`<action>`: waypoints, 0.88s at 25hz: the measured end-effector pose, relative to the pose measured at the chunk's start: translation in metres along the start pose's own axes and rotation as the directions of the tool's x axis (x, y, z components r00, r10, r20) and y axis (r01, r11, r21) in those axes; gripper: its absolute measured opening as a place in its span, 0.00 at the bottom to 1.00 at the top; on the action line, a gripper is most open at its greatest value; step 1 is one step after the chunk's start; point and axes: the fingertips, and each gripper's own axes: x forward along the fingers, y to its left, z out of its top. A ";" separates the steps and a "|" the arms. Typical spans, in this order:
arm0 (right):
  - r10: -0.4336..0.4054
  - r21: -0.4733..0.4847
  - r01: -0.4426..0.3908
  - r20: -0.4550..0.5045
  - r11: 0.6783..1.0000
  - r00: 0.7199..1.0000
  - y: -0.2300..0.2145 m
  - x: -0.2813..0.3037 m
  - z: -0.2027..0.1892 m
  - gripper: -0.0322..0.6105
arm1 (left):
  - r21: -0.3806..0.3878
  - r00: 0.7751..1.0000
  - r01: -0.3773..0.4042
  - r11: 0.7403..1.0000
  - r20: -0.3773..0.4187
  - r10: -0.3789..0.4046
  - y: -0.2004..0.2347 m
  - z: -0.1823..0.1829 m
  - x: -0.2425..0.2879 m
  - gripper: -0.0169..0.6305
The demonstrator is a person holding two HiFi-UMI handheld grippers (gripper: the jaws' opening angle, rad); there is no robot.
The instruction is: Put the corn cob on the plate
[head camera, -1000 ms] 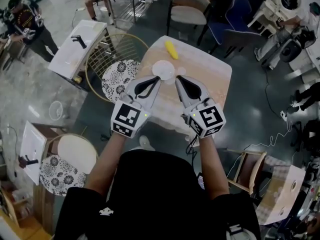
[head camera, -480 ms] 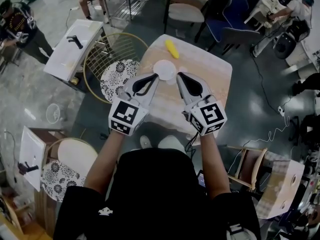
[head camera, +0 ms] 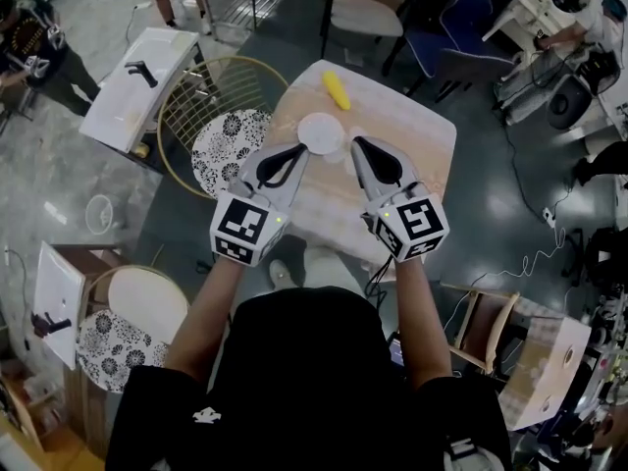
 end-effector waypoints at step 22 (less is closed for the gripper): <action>0.083 0.075 -0.079 -0.045 0.994 0.996 -0.118 0.077 -0.038 0.05 | -0.048 0.987 -0.127 0.991 -0.108 0.121 0.050 -0.012 0.095 0.03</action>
